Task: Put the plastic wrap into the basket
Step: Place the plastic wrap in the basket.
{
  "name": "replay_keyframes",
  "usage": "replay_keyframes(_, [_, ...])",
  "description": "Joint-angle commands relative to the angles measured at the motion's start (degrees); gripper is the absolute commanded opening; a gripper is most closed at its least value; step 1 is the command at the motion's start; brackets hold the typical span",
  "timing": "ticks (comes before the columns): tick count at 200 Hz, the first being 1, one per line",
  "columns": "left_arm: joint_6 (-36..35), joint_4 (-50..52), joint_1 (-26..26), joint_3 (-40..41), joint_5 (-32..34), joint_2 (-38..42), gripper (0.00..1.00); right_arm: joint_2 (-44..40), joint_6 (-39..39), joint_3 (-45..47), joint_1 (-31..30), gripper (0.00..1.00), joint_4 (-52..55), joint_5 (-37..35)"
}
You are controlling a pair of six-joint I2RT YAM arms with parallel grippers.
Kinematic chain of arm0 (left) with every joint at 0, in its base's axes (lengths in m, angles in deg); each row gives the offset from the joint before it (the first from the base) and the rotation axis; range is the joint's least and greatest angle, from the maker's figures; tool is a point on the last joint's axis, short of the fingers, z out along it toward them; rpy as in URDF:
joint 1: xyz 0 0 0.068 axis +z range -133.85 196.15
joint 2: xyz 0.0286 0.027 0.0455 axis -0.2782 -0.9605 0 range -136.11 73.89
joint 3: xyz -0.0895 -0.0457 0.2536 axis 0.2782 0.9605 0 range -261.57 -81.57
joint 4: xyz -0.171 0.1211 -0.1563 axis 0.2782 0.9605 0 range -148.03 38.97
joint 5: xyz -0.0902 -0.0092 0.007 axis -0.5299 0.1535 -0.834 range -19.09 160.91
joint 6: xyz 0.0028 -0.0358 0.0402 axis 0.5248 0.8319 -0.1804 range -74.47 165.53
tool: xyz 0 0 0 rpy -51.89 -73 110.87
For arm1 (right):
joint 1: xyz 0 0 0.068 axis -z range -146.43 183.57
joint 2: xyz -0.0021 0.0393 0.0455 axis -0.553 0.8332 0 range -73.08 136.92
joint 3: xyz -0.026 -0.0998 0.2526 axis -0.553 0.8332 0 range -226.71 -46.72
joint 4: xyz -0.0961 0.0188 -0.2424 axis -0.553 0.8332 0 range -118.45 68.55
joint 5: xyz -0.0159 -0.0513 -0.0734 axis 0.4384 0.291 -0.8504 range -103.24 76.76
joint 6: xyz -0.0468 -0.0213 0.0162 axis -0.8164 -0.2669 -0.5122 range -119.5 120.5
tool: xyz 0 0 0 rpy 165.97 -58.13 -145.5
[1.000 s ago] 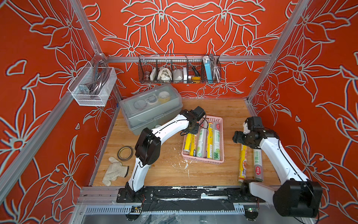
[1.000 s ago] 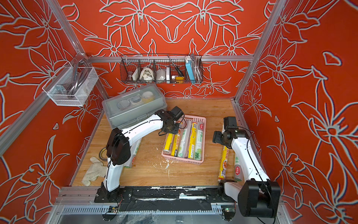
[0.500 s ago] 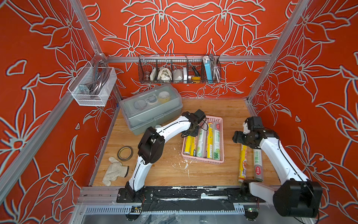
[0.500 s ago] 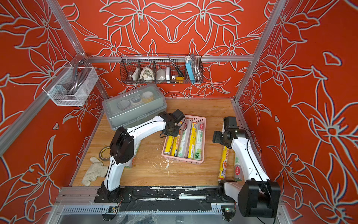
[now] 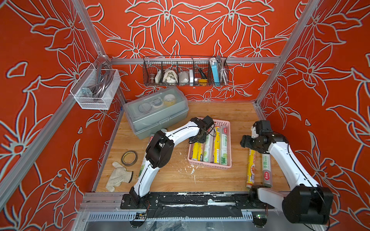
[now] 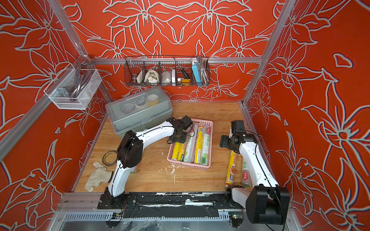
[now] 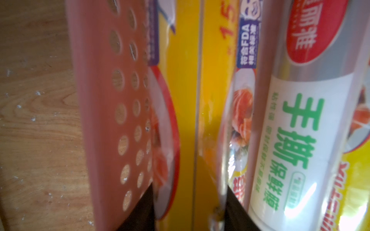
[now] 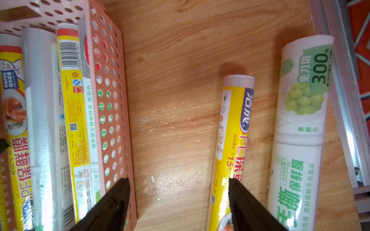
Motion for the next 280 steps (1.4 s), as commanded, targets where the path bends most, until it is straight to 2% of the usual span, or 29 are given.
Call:
replay_keyframes(1, [0.44,0.50,-0.31,-0.13,0.45,-1.79,0.47,-0.83,-0.44,0.78,0.33,0.78,0.09,0.55])
replay_keyframes(35, [0.41,0.22,-0.56,0.13,0.17,-2.84,0.56,-1.04,-0.35,0.93,0.34,0.77,-0.02,0.53])
replay_keyframes(94, [0.13,0.25,-0.92,-0.45,0.00,-0.50,0.54,-0.95,-0.35,0.96,0.39,0.77,-0.01,0.71])
replay_keyframes(144, [0.33,-2.01,-1.31,3.00,0.13,-1.69,0.54,-1.07,-0.35,1.13,0.39,0.77,-0.18,0.85])
replay_keyframes(172, [-0.30,-2.38,-1.53,3.79,0.56,0.04,0.55,-0.79,-0.35,1.14,0.37,0.77,-0.23,1.27])
replay_keyframes(216, [-2.16,2.19,-2.41,0.18,2.06,5.62,0.57,-0.86,-0.35,1.22,0.40,0.77,-0.28,1.03])
replay_keyframes(236, [-2.43,2.95,-2.76,0.42,2.81,7.67,0.70,-0.72,-0.35,1.21,0.37,0.77,-0.22,1.02])
replay_keyframes(255, [-2.14,2.72,-2.85,1.62,2.30,9.23,0.65,-0.76,-0.35,1.18,0.37,0.77,-0.20,1.07])
replay_keyframes(280, [-1.95,1.91,-2.89,3.66,1.36,11.65,0.65,-0.85,-0.37,1.10,0.32,0.77,-0.20,1.11])
